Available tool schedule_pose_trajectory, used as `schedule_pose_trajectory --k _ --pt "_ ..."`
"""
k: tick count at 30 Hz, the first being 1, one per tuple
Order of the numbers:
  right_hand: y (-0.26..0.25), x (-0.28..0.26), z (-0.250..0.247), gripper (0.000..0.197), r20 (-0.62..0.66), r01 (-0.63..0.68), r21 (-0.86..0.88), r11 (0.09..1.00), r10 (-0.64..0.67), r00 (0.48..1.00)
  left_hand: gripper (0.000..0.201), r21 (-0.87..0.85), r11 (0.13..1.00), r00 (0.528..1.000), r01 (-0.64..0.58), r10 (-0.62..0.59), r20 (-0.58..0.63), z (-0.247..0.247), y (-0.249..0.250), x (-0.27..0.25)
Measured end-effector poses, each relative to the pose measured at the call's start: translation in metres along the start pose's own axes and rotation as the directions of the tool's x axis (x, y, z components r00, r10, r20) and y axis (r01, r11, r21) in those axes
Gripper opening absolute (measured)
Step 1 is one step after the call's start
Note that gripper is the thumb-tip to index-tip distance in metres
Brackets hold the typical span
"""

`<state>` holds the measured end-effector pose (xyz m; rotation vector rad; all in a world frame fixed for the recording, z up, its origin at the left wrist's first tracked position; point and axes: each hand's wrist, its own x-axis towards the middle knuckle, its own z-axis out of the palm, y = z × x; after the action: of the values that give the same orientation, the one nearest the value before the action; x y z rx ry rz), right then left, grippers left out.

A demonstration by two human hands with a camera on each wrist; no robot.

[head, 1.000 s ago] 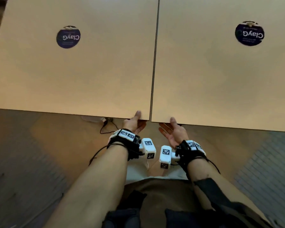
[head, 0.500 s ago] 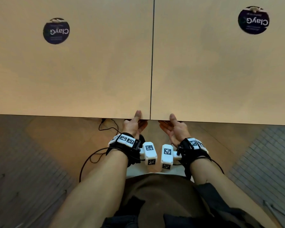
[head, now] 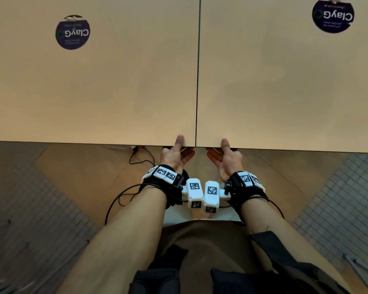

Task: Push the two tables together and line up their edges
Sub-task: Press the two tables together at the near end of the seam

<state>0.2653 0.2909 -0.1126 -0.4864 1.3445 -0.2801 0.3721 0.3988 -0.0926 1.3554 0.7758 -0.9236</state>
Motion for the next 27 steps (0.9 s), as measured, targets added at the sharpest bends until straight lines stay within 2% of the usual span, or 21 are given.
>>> schedule_pose_trajectory --k 3,6,11,17,24,27 --pt "-0.002 -0.003 -0.001 0.05 0.045 -0.042 0.005 0.999 0.042 0.998 0.051 -0.012 0.999 0.999 0.034 -0.033 0.042 0.002 0.0 -0.004" --pt "-0.005 -0.002 -0.001 0.049 0.109 -0.084 -0.007 0.996 0.084 0.99 0.05 -0.009 0.999 0.998 0.034 -0.034 0.059 0.005 0.0 -0.006" --pt "-0.005 0.006 0.001 0.044 0.085 -0.078 -0.05 0.996 0.082 0.993 0.041 0.023 1.0 0.998 0.01 -0.012 0.066 0.003 -0.002 -0.003" --pt "-0.008 0.008 0.0 0.038 0.121 -0.084 -0.043 0.996 0.088 0.989 0.057 0.037 0.999 0.996 -0.006 0.002 0.094 0.001 -0.002 0.001" --pt "-0.005 0.003 -0.002 0.042 0.135 -0.055 -0.059 0.997 0.062 0.989 0.045 0.088 0.996 0.994 -0.022 0.012 0.107 0.001 -0.002 -0.004" --pt "-0.008 0.0 -0.006 0.048 0.125 -0.07 -0.109 0.992 0.084 0.989 0.046 0.202 0.979 0.997 -0.01 -0.005 0.072 0.0 0.001 -0.008"
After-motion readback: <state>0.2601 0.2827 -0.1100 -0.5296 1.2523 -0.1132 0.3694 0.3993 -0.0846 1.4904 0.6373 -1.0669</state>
